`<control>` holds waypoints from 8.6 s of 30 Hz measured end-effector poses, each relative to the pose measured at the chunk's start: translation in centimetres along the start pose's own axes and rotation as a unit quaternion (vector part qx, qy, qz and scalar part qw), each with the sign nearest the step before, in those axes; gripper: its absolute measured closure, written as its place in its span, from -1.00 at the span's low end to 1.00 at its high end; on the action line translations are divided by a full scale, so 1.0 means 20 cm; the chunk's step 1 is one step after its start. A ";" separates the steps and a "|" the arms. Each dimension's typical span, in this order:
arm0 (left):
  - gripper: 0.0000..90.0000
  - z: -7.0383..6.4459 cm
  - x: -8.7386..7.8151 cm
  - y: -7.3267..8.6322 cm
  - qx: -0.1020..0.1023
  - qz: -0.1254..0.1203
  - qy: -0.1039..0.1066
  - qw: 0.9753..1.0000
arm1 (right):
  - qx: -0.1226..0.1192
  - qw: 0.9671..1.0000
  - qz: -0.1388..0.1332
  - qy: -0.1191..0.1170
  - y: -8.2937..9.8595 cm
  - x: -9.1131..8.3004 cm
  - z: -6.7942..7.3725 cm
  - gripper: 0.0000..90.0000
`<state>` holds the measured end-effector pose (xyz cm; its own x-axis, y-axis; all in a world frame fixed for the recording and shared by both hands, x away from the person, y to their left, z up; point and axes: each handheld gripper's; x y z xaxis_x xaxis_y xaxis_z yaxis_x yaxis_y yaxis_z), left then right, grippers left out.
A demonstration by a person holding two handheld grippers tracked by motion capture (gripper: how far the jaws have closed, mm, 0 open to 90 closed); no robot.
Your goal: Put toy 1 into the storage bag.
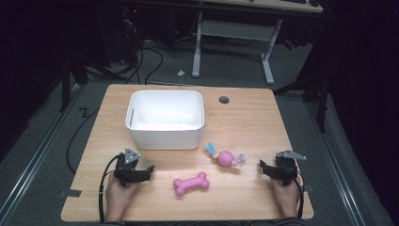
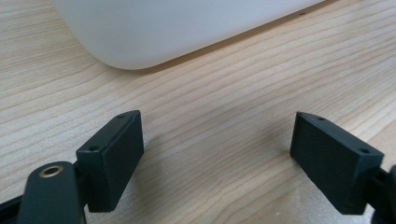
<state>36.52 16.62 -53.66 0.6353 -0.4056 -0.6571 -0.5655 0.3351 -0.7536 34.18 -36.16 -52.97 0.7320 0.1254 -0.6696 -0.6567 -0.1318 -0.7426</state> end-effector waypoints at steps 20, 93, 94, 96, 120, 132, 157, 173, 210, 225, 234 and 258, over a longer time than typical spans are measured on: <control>-0.61 0.00 0.01 0.00 -0.001 -0.002 -0.001 1.000 | 0.000 1.000 0.000 0.000 0.00 0.00 0.00 -0.38; -0.38 -0.41 -0.16 -0.41 0.083 -0.024 0.136 0.987 | -0.011 1.000 -0.001 -0.009 0.00 0.01 0.01 -0.39; -0.37 -0.43 -0.15 -0.42 0.086 -0.022 0.137 0.987 | -0.010 1.000 -0.001 -0.009 0.00 0.01 0.01 -0.38; -0.36 -0.46 -0.14 -0.43 0.092 -0.021 0.146 0.985 | -0.010 1.000 -0.001 -0.009 0.00 0.01 0.01 -0.38; -0.26 -0.72 0.03 -0.33 0.183 0.082 0.196 0.960 | -0.008 1.000 -0.001 -0.010 0.00 0.00 0.00 -0.37; -0.15 -0.73 0.13 -0.31 0.201 0.100 0.193 0.955 | -0.008 1.000 -0.001 -0.010 0.00 0.00 0.00 -0.37; -0.12 -0.73 0.13 -0.30 0.197 0.118 0.205 0.952 | -0.010 1.000 0.000 -0.011 0.00 0.00 0.01 -0.38; 0.24 -0.74 0.14 -0.31 0.206 0.129 0.211 0.947 | -0.011 1.000 0.000 -0.010 0.00 0.00 0.01 -0.38; 0.31 -0.58 -0.09 -0.46 0.133 0.073 0.190 0.970 | -0.012 1.000 0.000 -0.012 0.00 0.00 0.01 -0.39; 0.31 -0.43 -0.29 -0.53 0.109 0.030 0.160 0.981 | -0.012 1.000 0.000 -0.012 0.00 0.00 0.01 -0.39; 0.31 -0.35 -0.38 -0.64 0.095 0.003 0.144 0.985 | -0.013 1.000 -0.001 -0.013 0.00 0.00 0.01 -0.39; 0.32 -0.20 -0.50 -0.93 0.083 -0.052 0.144 0.985 | -0.014 1.000 0.000 -0.013 0.00 0.00 0.01 -0.39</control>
<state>38.65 11.12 -32.89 0.4973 -0.6611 -0.5617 -0.3953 0.4037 -0.8251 34.20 -35.97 -52.99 0.7273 0.1516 -0.6693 -0.6503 -0.1597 -0.7428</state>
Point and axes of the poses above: each handheld gripper's, and its own axes: x roughly forward along the jaws, y roughly out of its underside, z roughly to its left, and after that the axes turned 2 degrees about -z, right-handed
